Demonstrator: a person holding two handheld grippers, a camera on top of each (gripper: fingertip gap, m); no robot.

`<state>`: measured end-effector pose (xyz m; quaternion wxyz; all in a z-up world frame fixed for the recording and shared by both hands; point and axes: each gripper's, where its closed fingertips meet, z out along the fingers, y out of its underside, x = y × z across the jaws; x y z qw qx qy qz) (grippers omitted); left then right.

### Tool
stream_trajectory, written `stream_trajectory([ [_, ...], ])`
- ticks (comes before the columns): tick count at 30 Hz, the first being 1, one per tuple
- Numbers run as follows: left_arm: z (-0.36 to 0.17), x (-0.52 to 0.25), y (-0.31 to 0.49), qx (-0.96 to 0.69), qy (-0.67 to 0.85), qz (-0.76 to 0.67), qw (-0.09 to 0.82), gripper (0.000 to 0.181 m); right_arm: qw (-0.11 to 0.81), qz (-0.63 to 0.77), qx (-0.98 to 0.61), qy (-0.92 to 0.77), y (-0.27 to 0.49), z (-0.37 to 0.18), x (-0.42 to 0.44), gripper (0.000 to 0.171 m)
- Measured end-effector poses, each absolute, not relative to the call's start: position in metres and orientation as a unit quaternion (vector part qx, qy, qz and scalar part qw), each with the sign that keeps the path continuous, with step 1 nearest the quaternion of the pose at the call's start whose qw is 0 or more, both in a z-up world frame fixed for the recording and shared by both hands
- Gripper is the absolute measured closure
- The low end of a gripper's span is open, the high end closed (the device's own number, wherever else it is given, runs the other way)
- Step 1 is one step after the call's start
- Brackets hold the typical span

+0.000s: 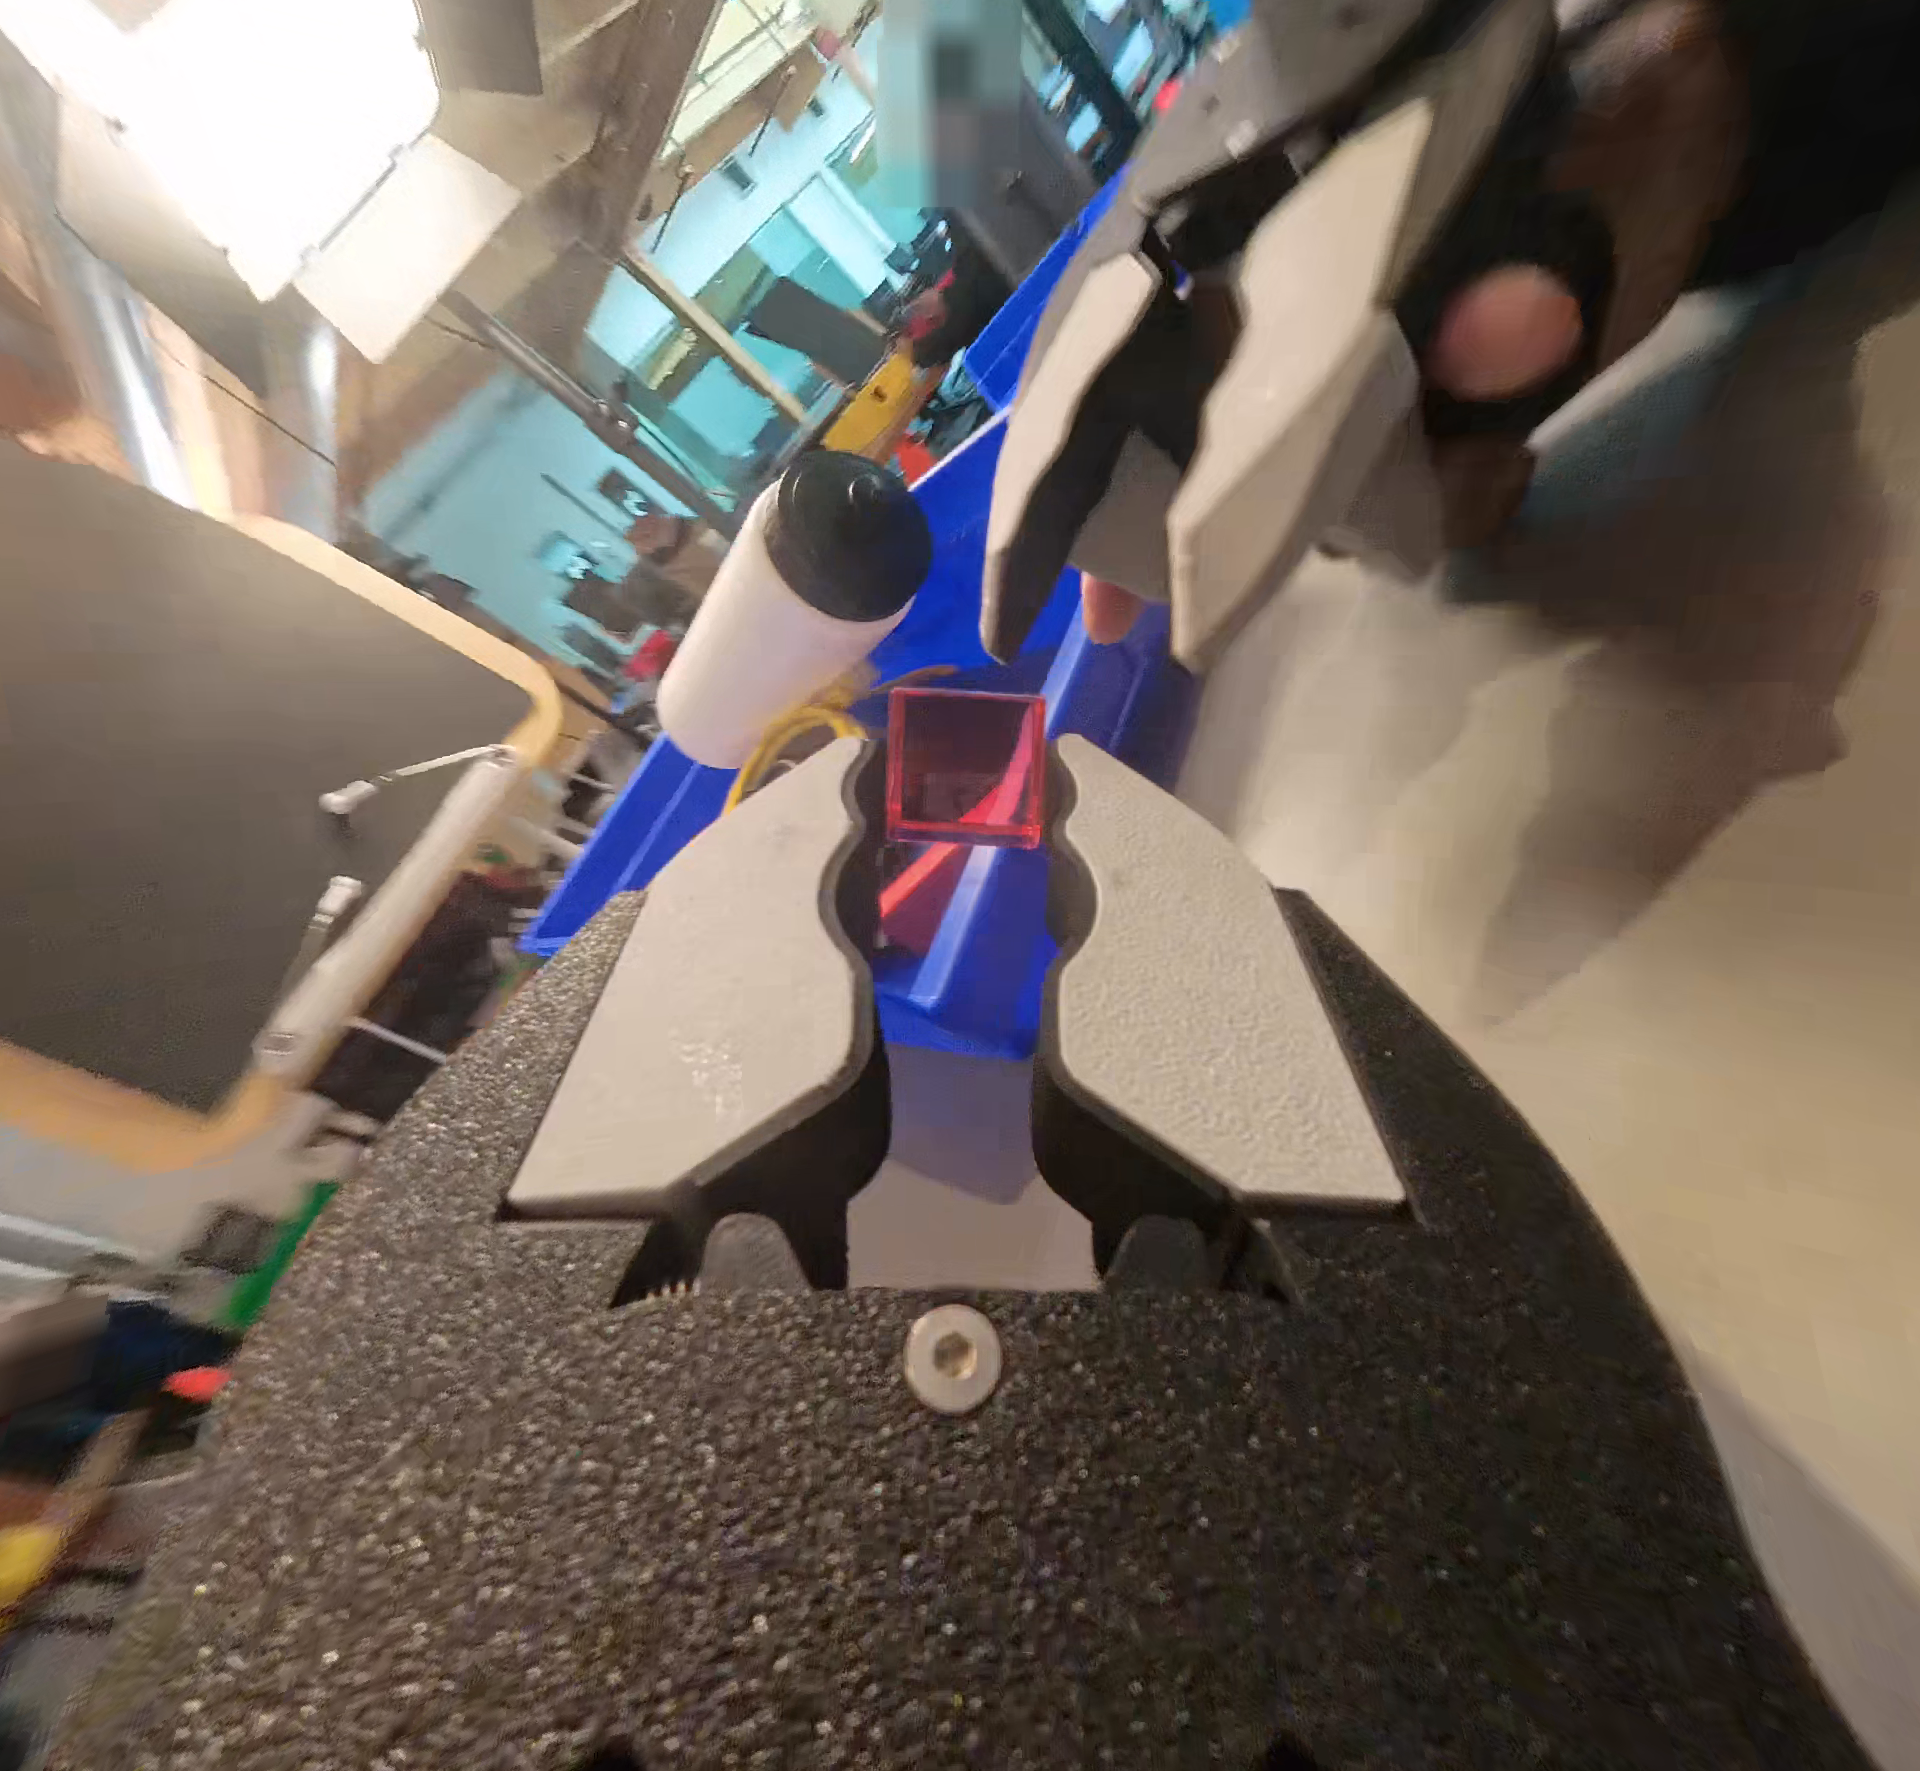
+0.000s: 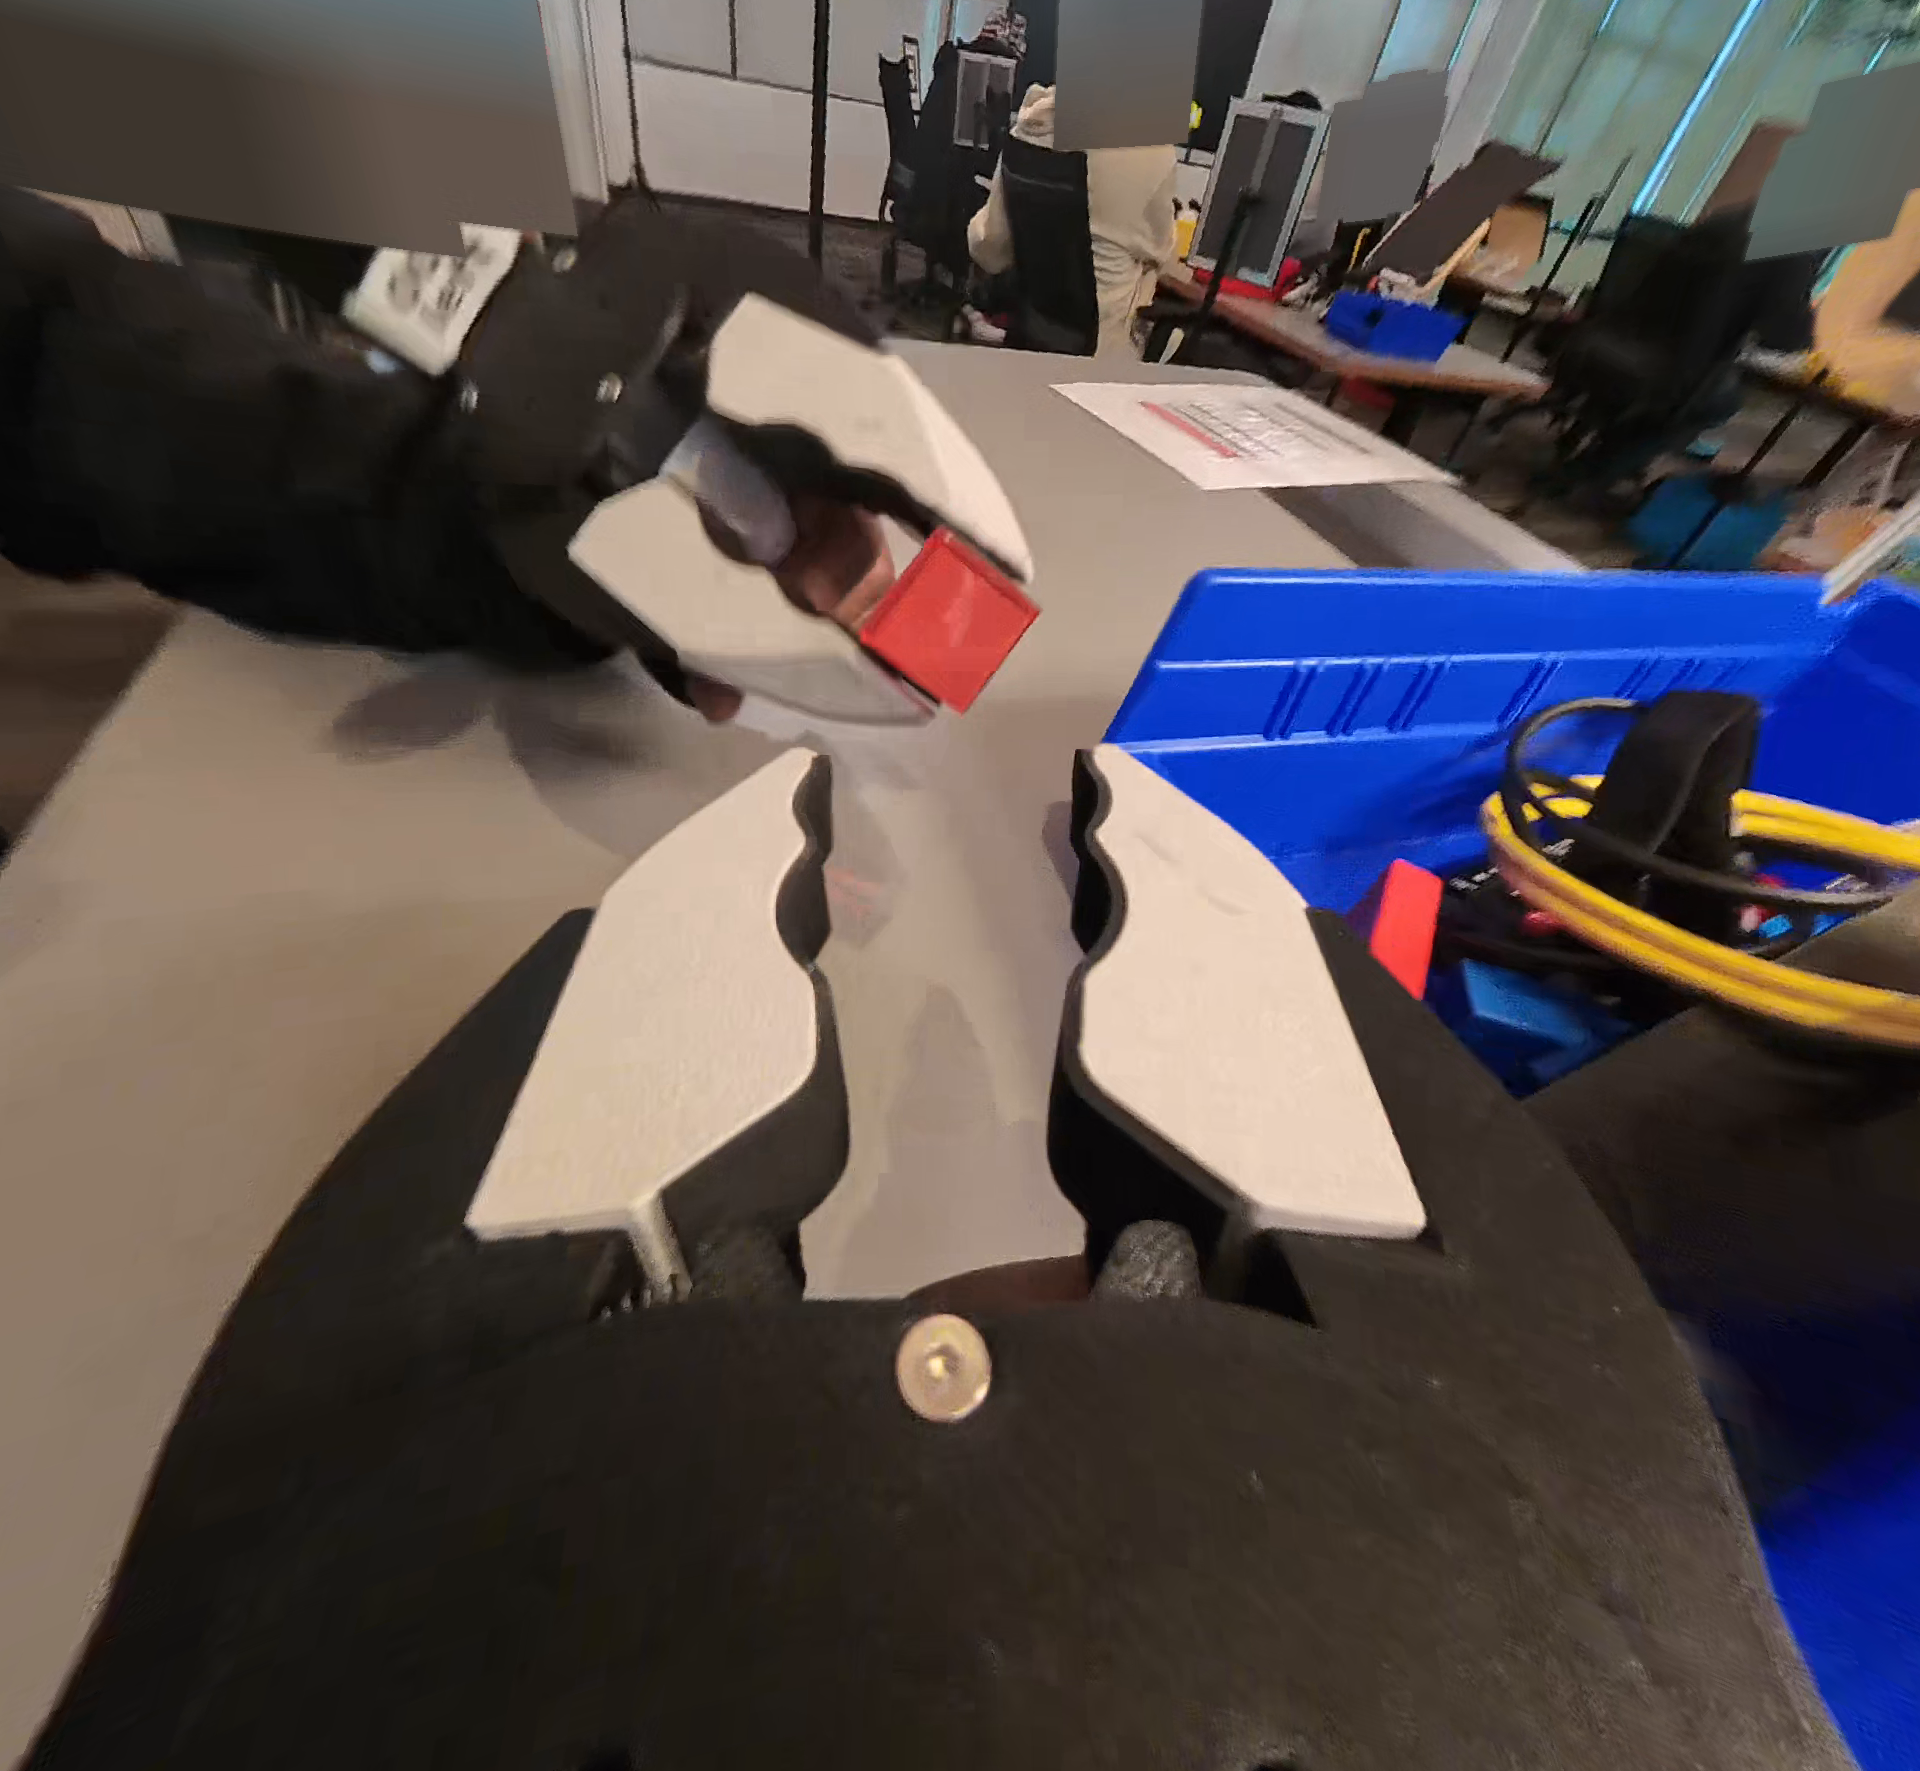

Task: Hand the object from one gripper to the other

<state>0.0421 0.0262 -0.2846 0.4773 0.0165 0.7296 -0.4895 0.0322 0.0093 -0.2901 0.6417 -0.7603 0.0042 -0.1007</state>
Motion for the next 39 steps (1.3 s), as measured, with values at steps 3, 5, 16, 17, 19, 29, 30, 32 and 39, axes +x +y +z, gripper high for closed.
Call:
stream_trajectory([
  [3, -0.293, 0.041, 0.021, 0.061, 0.728, -0.427, 0.532, 0.152, 0.652, -0.057, -0.754, 0.045, 0.010, -0.287, 0.034, 0.126],
  [5, -0.296, 0.039, 0.016, 0.076, 0.727, -0.407, 0.548, 0.152, 0.655, -0.027, -0.752, 0.064, 0.012, -0.286, 0.032, 0.125],
  [16, -0.300, 0.035, 0.008, 0.092, 0.727, -0.380, 0.564, 0.152, 0.640, 0.016, -0.761, 0.108, 0.018, -0.296, 0.032, 0.144],
  [17, -0.298, 0.034, 0.008, 0.077, 0.727, -0.408, 0.547, 0.151, 0.642, 0.021, -0.757, 0.120, 0.017, -0.296, 0.035, 0.144],
  [19, -0.290, 0.033, 0.009, 0.045, 0.722, -0.461, 0.513, 0.144, 0.652, 0.058, -0.742, 0.145, 0.013, -0.293, 0.041, 0.144],
  [29, -0.274, 0.017, 0.002, -0.015, 0.698, -0.625, 0.348, 0.126, 0.673, 0.350, -0.629, 0.170, 0.008, -0.269, 0.019, 0.145],
  [30, -0.276, 0.014, 0.000, -0.007, 0.700, -0.627, 0.341, 0.128, 0.669, 0.366, -0.625, 0.166, 0.010, -0.269, 0.014, 0.145],
  [32, -0.280, 0.009, -0.004, 0.008, 0.705, -0.622, 0.341, 0.144, 0.659, 0.389, -0.623, 0.162, 0.012, -0.270, 0.007, 0.145],
  [39, -0.289, 0.015, -0.001, -0.056, 0.742, -0.617, 0.256, 0.151, 0.686, 0.195, -0.693, 0.108, 0.009, -0.277, 0.022, 0.134],
])
